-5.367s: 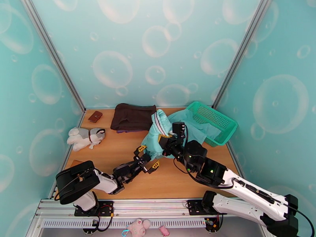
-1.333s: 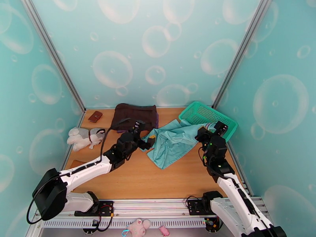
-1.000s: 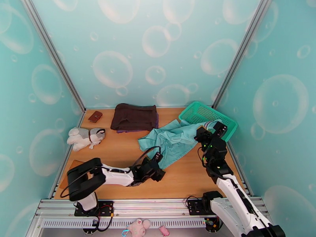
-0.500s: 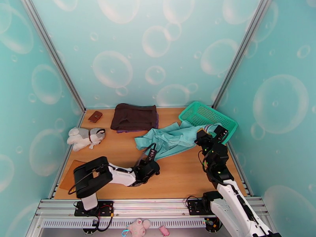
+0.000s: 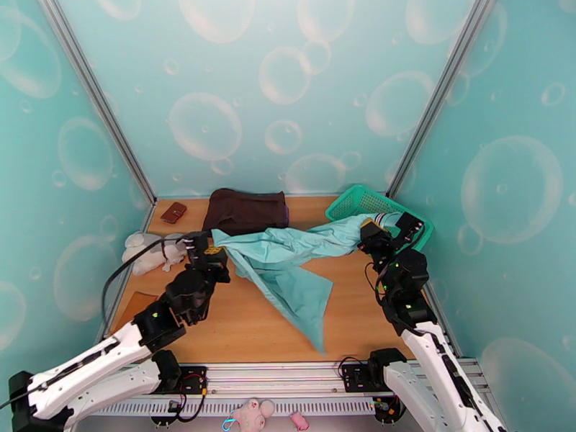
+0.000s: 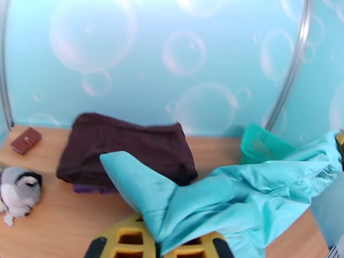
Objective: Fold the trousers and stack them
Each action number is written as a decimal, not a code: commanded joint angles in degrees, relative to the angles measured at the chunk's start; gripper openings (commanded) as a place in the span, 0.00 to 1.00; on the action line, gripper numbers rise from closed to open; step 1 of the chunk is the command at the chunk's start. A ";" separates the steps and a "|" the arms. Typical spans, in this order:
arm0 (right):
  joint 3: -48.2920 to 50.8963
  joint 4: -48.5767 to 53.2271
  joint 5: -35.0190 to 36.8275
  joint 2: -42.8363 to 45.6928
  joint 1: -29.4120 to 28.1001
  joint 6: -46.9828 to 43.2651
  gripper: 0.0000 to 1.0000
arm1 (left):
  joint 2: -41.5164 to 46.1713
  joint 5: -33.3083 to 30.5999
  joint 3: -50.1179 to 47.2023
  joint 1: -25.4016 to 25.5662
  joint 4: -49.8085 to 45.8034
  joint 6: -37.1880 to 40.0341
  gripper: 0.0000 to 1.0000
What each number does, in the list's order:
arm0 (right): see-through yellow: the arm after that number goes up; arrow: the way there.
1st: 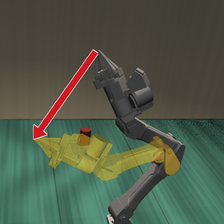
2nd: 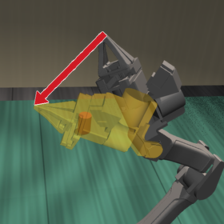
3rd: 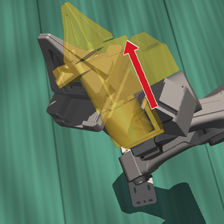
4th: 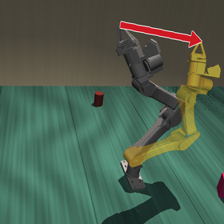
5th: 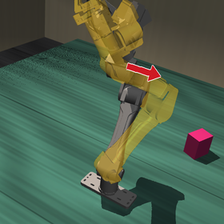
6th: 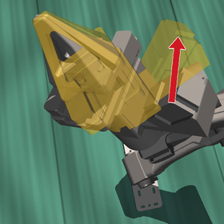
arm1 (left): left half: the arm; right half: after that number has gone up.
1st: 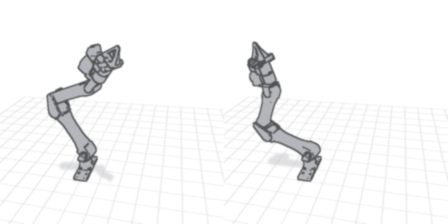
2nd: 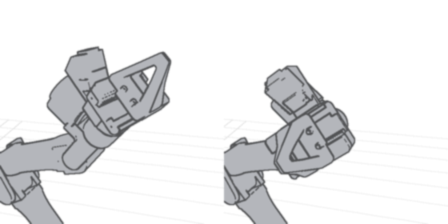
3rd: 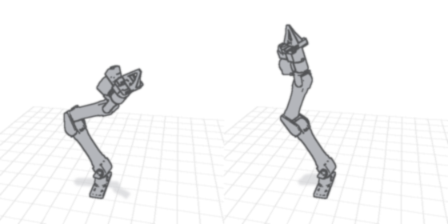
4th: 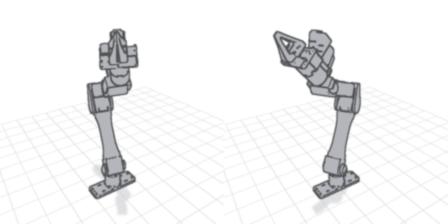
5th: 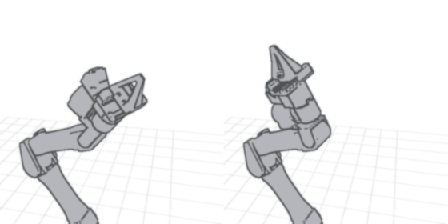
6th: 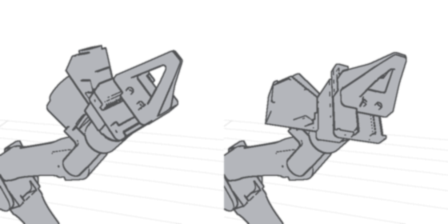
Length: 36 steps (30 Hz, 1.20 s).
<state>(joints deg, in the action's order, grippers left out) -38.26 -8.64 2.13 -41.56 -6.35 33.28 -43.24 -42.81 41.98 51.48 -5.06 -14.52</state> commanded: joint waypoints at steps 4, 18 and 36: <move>1.06 12.90 8.52 5.57 -0.71 1.96 0.00 | 4.24 -1.29 -0.80 -3.89 -5.85 3.27 0.00; 5.38 13.84 12.37 -4.58 -0.02 4.69 0.09 | -14.26 11.69 -12.88 -15.04 20.87 9.21 0.00; 1.45 32.25 11.93 2.68 -7.54 1.44 0.95 | -6.91 21.15 -21.13 -11.58 8.36 -9.16 0.95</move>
<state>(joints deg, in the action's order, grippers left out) -40.40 14.24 16.84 -38.04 -12.27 32.60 -52.49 -28.40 25.32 38.74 9.76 -14.06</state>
